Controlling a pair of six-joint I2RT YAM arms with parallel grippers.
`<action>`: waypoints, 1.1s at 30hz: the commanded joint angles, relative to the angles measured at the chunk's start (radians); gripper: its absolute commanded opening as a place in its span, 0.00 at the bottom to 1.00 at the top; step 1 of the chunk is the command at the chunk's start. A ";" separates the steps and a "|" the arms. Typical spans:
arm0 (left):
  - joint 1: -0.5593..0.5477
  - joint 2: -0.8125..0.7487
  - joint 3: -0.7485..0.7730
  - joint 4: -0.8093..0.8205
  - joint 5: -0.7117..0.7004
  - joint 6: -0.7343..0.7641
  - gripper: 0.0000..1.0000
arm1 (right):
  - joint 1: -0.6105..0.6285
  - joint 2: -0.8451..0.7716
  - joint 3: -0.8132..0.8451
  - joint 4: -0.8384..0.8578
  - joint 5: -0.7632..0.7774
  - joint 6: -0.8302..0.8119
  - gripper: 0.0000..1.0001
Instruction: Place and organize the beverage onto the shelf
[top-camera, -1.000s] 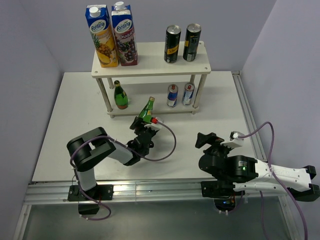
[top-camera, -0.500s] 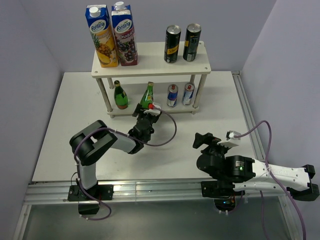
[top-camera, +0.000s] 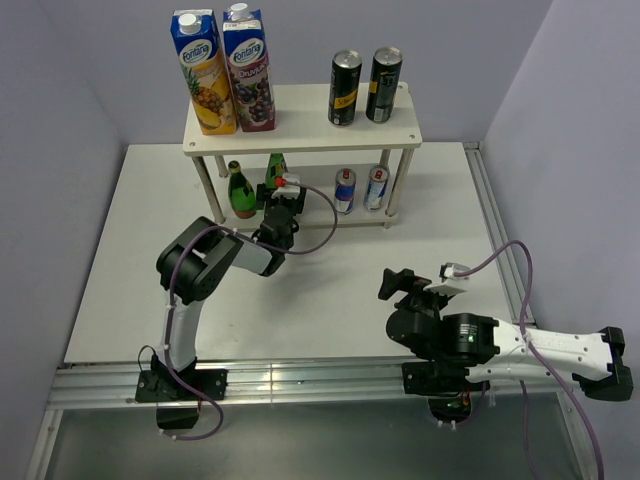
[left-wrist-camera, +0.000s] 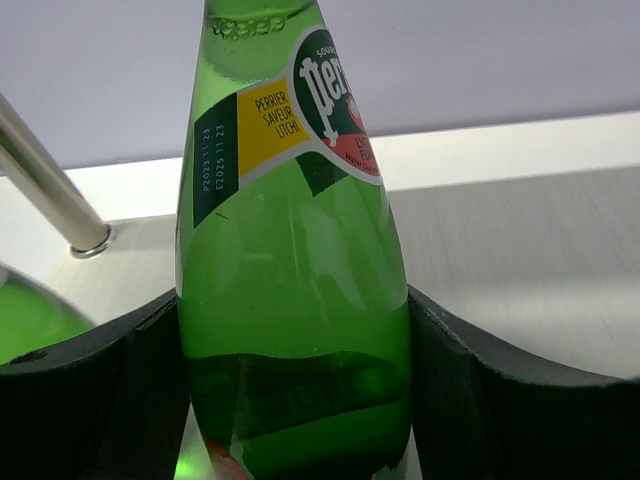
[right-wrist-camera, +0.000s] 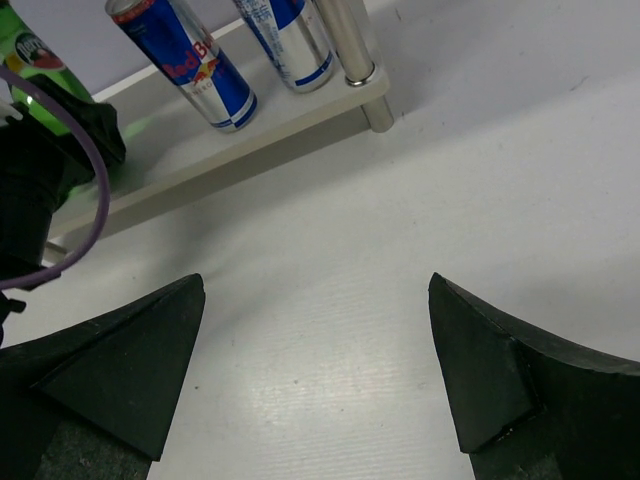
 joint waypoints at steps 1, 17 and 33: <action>0.008 0.013 0.075 0.660 0.041 -0.059 0.00 | -0.005 0.023 -0.006 0.049 0.040 -0.015 1.00; -0.075 0.034 -0.125 0.659 -0.143 -0.076 0.00 | -0.007 0.009 -0.010 0.029 0.048 0.015 1.00; -0.176 0.001 -0.183 0.603 -0.294 0.022 0.00 | -0.007 -0.036 -0.025 0.049 0.042 0.000 1.00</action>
